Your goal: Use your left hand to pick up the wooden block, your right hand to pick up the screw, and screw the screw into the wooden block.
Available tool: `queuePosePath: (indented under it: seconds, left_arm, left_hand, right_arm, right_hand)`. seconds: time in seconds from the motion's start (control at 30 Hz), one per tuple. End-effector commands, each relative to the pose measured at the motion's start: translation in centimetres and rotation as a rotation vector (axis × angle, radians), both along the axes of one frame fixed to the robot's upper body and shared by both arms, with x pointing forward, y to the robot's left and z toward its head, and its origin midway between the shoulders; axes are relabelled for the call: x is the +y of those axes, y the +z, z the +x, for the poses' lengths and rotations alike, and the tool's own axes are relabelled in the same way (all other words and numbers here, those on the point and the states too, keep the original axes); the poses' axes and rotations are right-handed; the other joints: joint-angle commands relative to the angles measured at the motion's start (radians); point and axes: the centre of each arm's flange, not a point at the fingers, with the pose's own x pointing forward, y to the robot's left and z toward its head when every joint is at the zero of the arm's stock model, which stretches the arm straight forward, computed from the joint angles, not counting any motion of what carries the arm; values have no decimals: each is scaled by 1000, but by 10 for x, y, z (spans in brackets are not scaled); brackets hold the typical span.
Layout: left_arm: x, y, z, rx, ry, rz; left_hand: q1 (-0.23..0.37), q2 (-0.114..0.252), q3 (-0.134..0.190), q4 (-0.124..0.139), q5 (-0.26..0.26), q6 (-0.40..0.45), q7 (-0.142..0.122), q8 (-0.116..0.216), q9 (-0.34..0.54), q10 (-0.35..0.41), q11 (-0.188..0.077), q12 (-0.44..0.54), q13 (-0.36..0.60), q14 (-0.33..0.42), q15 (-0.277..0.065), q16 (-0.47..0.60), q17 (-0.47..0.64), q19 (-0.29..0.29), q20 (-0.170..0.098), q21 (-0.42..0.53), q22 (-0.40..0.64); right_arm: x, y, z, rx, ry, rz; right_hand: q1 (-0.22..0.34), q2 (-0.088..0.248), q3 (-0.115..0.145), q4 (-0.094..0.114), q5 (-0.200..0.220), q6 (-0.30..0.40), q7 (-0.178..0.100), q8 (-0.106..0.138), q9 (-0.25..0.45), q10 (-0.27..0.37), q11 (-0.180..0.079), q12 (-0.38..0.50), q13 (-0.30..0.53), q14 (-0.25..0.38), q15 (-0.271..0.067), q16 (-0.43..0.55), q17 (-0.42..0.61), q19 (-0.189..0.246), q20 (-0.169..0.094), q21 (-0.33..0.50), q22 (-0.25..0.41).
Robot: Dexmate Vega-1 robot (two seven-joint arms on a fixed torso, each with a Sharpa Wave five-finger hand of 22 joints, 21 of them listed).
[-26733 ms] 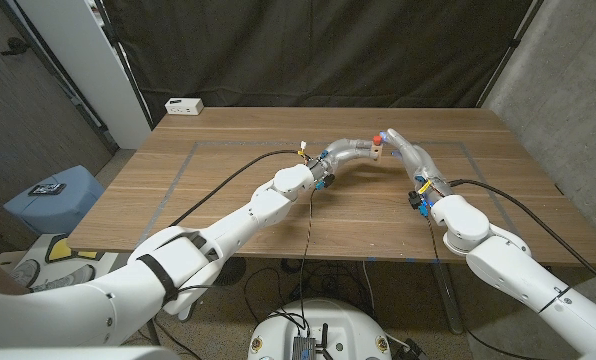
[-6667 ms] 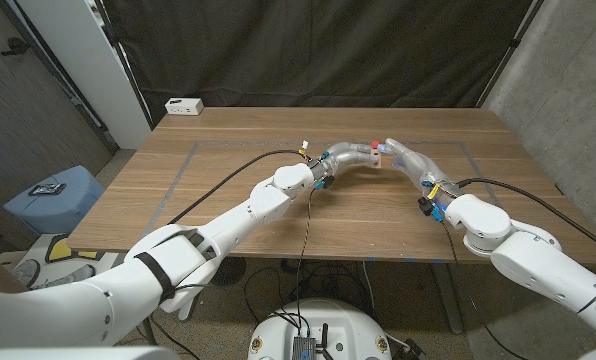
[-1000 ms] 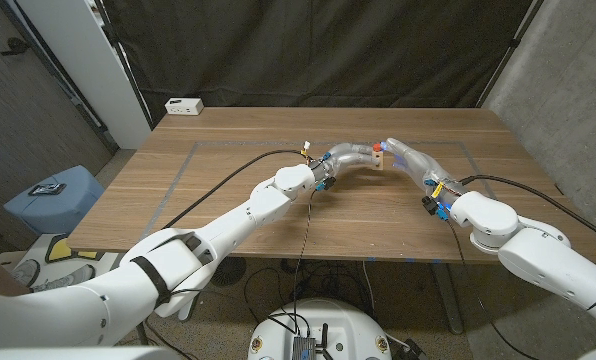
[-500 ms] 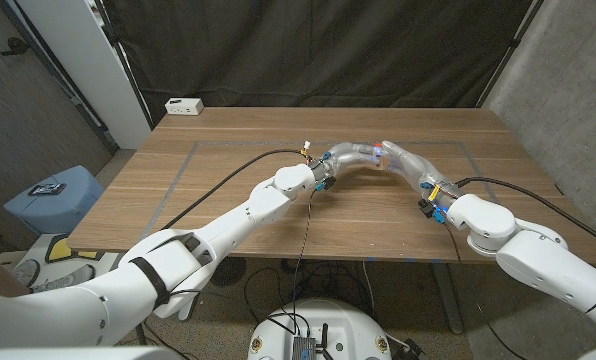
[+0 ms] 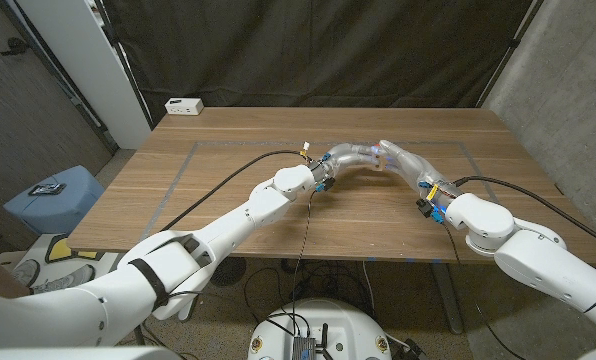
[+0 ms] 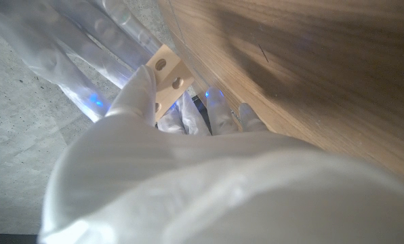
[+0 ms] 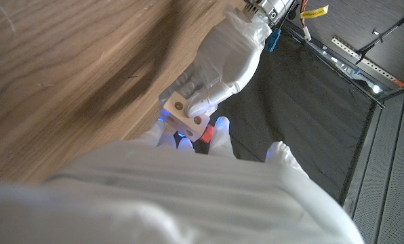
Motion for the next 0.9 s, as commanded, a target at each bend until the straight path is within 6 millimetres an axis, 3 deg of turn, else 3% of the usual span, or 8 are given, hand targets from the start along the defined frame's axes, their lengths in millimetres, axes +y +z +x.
queuePosePath:
  seconds: [0.03,0.9]
  left_arm:
    - [0,0,-1,-4,1,1]
    - [2,2,-4,-17,5,4]
  left_hand:
    - [-8,22,83,81,6,38,29,10,1,8,2,15,23,6,-25,7,4,7,-2,2,1]
    - [-7,23,83,82,6,37,29,9,1,5,1,14,22,5,-27,6,5,7,-1,2,1]
  right_arm:
    - [-7,2,-3,-9,-14,12]
    - [-31,10,-1,-27,-66,14]
  right_hand:
    - [-8,2,8,0,6,6,-7,3,2,-21,5,5,4,-66,4,7,2,-1,1,5,2]
    - [-10,0,10,-1,6,5,-2,1,2,-19,4,5,4,-67,4,6,2,0,2,5,2]
